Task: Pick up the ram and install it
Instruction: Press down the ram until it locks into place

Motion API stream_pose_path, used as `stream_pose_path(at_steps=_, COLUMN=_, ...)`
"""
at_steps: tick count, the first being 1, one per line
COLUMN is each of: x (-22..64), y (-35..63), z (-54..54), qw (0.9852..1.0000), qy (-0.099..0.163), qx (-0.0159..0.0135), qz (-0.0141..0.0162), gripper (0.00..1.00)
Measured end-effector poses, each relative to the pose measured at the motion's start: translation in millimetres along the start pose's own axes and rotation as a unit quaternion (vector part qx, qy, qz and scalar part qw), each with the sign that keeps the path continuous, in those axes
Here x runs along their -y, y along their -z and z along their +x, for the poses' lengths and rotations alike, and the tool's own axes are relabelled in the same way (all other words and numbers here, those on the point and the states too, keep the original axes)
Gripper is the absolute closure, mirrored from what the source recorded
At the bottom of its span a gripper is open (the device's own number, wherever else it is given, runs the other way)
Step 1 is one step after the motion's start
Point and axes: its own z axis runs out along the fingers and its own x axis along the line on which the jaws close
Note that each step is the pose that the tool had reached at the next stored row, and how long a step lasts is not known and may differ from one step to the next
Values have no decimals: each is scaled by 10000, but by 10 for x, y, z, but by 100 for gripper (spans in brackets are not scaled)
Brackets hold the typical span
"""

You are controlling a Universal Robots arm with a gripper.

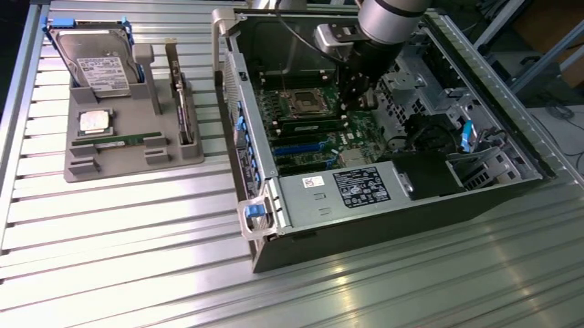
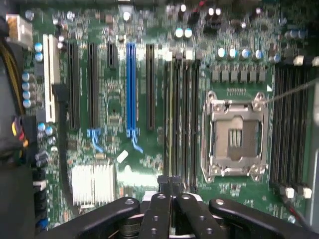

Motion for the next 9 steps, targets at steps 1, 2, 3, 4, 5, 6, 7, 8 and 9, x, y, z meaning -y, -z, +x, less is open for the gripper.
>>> stream_pose_path(at_steps=1, x=-57, y=1, z=-1, qw=10000, qy=0, qx=0, qz=2, gripper=89)
stream_pose_path(at_steps=2, x=-124, y=1, z=-1, qw=10000, qy=0, qx=-1, qz=3, gripper=89)
stream_pose_path(at_steps=3, x=-155, y=-1, z=-1, qw=10000, qy=0, qx=0, qz=4, gripper=89)
stream_pose_path(at_steps=4, x=-255, y=-4, z=-1, qw=10000, qy=0, qx=-1, qz=3, gripper=89)
stream_pose_path(at_steps=5, x=-362, y=-7, z=-2, qw=10000, qy=0, qx=0, qz=3, gripper=89)
stream_pose_path(at_steps=6, x=-432, y=-9, z=-2, qw=10000, qy=0, qx=-1, qz=3, gripper=89)
stream_pose_path(at_steps=7, x=-480, y=-12, z=-2, qw=10000, qy=0, qx=0, qz=4, gripper=89)
stream_pose_path(at_steps=8, x=-513, y=-14, z=-2, qw=10000, qy=0, qx=0, qz=3, gripper=89)
stream_pose_path(at_steps=9, x=-537, y=-17, z=-2, qw=10000, qy=0, qx=0, qz=3, gripper=89)
